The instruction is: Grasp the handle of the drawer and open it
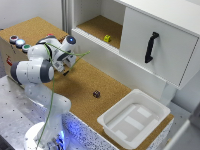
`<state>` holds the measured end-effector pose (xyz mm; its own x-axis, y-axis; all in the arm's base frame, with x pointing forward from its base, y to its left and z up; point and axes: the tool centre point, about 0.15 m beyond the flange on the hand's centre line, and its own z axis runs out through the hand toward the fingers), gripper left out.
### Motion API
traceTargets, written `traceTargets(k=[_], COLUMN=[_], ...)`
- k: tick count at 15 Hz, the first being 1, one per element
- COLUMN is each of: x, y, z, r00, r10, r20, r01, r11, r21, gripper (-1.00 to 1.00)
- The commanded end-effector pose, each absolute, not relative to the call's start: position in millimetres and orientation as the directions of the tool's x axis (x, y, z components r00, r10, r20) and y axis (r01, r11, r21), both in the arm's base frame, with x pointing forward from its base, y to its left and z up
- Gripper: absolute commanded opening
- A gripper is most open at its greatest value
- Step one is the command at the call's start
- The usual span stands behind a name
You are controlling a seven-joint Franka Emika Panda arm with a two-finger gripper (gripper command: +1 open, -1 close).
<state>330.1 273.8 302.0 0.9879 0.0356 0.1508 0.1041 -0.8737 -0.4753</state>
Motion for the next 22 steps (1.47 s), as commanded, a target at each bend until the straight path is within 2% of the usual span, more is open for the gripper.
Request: traceTargets(k=[1, 22], x=[342, 348], y=[233, 167], z=[268, 270], r00=[0.989, 0.987], r10=[0.047, -0.056], r20=[0.141, 0.152], r01=[0.110, 0.017], r11=[-0.871, -0.897], r21=[-0.479, -0.441], gripper=[-1.00, -1.00])
